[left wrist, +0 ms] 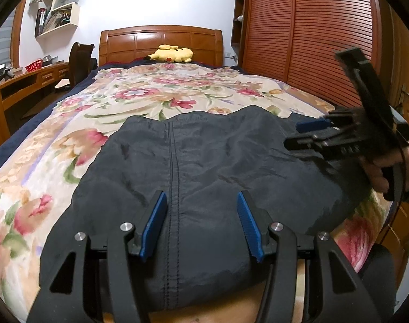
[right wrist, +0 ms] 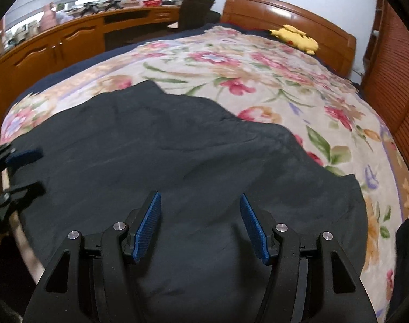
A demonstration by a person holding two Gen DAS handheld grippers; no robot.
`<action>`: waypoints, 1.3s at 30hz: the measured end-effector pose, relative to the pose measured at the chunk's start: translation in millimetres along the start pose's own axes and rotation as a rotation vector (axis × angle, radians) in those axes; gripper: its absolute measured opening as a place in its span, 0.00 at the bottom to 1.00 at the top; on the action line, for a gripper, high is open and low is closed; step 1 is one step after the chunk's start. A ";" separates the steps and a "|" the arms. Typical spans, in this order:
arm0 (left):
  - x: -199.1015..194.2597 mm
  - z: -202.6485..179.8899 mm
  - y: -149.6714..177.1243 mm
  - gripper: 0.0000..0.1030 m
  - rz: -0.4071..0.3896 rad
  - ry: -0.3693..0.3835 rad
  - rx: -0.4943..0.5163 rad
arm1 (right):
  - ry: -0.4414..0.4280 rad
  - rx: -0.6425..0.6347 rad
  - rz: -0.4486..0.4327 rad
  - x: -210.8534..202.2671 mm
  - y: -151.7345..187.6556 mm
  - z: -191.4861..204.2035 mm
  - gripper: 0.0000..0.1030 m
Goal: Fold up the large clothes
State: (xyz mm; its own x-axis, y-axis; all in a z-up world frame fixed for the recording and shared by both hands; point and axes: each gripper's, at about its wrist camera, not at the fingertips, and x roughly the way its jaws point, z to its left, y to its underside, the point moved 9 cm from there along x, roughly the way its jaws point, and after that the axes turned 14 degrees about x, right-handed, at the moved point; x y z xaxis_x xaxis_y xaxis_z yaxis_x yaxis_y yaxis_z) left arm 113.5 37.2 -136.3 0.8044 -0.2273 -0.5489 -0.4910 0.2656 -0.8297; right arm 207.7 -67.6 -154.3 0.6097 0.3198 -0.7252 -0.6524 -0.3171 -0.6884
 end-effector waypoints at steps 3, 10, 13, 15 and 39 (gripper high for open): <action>0.1 -0.1 0.9 0.52 0.000 0.004 -0.001 | -0.005 0.008 -0.006 -7.0 11.8 7.2 0.60; 0.2 0.5 2.2 0.52 0.003 0.005 -0.004 | 0.006 0.021 -0.031 -27.3 33.5 10.4 0.60; -0.4 0.8 2.9 0.52 0.004 -0.002 -0.005 | 0.004 0.032 -0.030 -31.0 42.9 10.5 0.60; -2.1 -0.5 3.2 0.52 0.001 -0.004 -0.004 | 0.005 0.035 -0.024 -28.5 49.8 10.7 0.60; -32.9 -53.5 -16.2 0.52 -0.063 0.011 0.039 | 0.113 0.103 -0.078 -77.8 78.6 -27.9 0.61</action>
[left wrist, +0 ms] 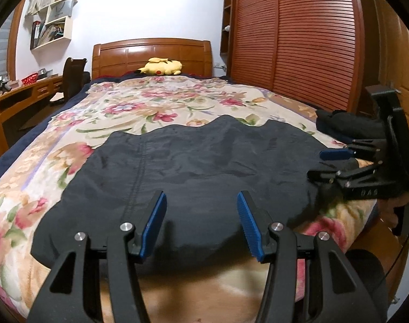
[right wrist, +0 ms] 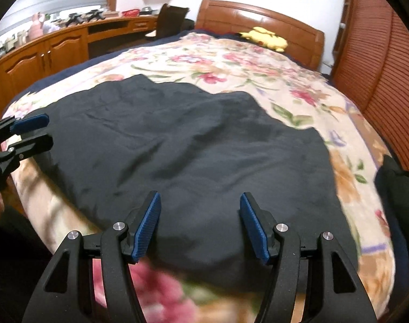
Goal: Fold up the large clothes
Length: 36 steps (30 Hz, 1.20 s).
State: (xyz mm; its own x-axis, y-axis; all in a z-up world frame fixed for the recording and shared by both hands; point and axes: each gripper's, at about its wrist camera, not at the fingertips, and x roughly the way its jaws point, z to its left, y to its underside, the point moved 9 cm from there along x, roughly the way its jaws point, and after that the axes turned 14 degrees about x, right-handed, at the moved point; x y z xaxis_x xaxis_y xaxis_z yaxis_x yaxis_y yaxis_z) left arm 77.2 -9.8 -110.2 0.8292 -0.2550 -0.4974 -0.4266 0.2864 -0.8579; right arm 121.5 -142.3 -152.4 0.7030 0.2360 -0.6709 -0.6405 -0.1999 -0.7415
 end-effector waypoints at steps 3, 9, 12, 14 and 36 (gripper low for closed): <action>4.0 -9.5 -1.5 0.52 0.010 0.018 0.004 | 0.027 0.042 -0.009 -10.9 0.6 -20.8 0.61; 11.6 -27.1 -4.6 0.52 0.019 0.034 0.025 | 0.083 0.123 -0.017 -27.1 3.7 -62.0 0.65; 16.7 -32.6 -3.9 0.52 0.033 0.045 0.029 | 0.111 0.153 -0.019 -34.5 6.0 -82.0 0.68; 19.9 -34.6 -5.2 0.52 0.034 0.049 0.030 | 0.116 0.165 -0.019 -37.6 7.4 -90.7 0.73; 50.6 -50.1 3.7 0.52 0.119 0.070 0.048 | 0.141 0.361 0.033 -10.1 32.5 -155.5 0.84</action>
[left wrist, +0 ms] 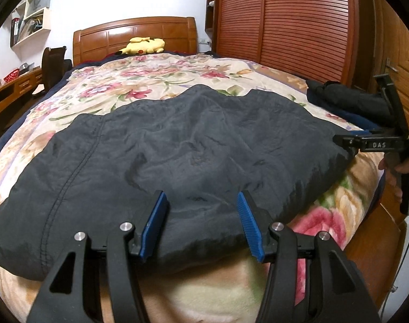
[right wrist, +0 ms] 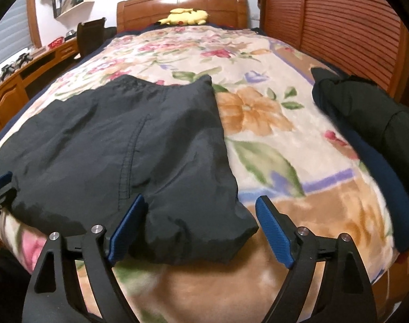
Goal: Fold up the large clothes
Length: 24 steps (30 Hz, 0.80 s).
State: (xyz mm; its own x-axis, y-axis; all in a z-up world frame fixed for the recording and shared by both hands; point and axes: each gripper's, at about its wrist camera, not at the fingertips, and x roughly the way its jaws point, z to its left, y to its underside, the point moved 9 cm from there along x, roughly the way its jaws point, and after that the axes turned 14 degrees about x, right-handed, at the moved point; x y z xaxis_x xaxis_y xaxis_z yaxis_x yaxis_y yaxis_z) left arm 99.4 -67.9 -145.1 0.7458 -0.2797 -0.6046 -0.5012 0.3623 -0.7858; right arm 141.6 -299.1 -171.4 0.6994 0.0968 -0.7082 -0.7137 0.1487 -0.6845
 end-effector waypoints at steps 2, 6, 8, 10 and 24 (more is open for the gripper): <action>-0.2 -0.8 0.2 0.52 0.000 0.000 0.004 | -0.005 0.014 0.009 4.9 1.9 -1.2 0.85; -0.2 -1.0 1.0 0.52 0.002 -0.001 -0.001 | -0.019 0.038 0.020 12.2 7.4 -2.0 0.85; -0.2 -1.5 1.3 0.53 0.002 -0.007 -0.003 | -0.026 0.049 0.029 15.9 9.0 -1.8 0.85; 0.2 -1.9 1.6 0.53 0.003 -0.017 -0.001 | -0.038 0.066 0.037 18.1 10.3 -2.2 0.85; 1.2 -1.8 1.7 0.53 0.006 -0.016 -0.001 | -0.094 0.137 0.080 24.5 13.1 6.7 0.75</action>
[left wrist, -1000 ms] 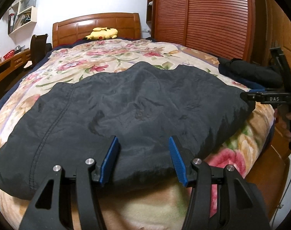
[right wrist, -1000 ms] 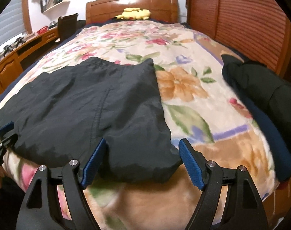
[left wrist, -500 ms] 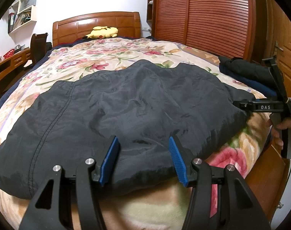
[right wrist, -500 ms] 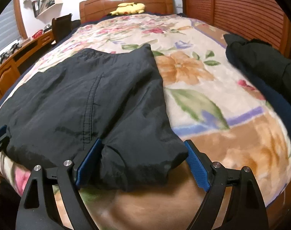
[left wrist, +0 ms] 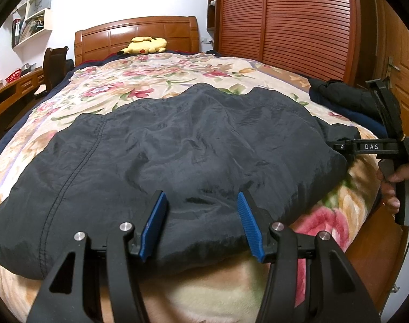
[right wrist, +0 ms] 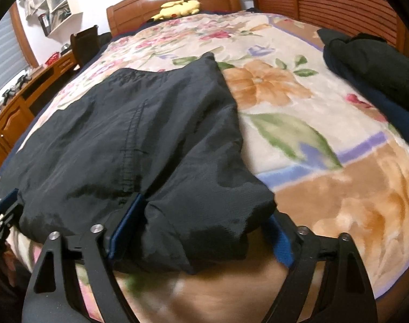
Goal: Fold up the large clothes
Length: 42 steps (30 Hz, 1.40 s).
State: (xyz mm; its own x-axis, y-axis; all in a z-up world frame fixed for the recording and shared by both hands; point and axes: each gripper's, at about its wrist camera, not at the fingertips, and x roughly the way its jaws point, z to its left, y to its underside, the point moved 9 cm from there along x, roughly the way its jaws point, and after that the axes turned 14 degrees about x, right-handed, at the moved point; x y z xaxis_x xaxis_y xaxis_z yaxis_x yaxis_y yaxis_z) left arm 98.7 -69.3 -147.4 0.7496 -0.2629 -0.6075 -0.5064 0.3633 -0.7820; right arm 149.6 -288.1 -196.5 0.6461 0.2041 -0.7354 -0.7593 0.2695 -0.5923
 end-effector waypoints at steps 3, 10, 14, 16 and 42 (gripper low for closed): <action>0.1 -0.2 0.0 0.53 0.001 0.001 0.001 | -0.030 0.003 0.028 -0.7 0.9 5.5 0.62; 0.6 -0.7 0.4 0.53 0.004 0.004 0.002 | -0.175 0.077 0.114 -8.9 -4.0 9.0 0.27; 1.1 -0.7 4.0 0.53 0.015 0.010 0.007 | -0.176 0.000 0.053 -38.5 -19.8 31.5 0.19; 0.4 -0.3 5.3 0.53 0.018 0.017 0.009 | -0.184 -0.037 0.008 -55.4 -29.2 48.8 0.18; -141.2 157.6 62.8 0.53 -0.113 -0.190 -0.154 | -0.338 -0.652 -0.078 -70.4 40.6 360.5 0.07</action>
State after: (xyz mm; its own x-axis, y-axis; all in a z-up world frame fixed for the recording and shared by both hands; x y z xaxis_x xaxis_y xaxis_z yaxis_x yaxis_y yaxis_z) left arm 28.2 131.6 -88.8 0.8640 -0.1166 -0.4899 -0.4632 0.1975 -0.8640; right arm 101.2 47.7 -50.2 0.6088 0.5146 -0.6038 -0.5340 -0.2971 -0.7916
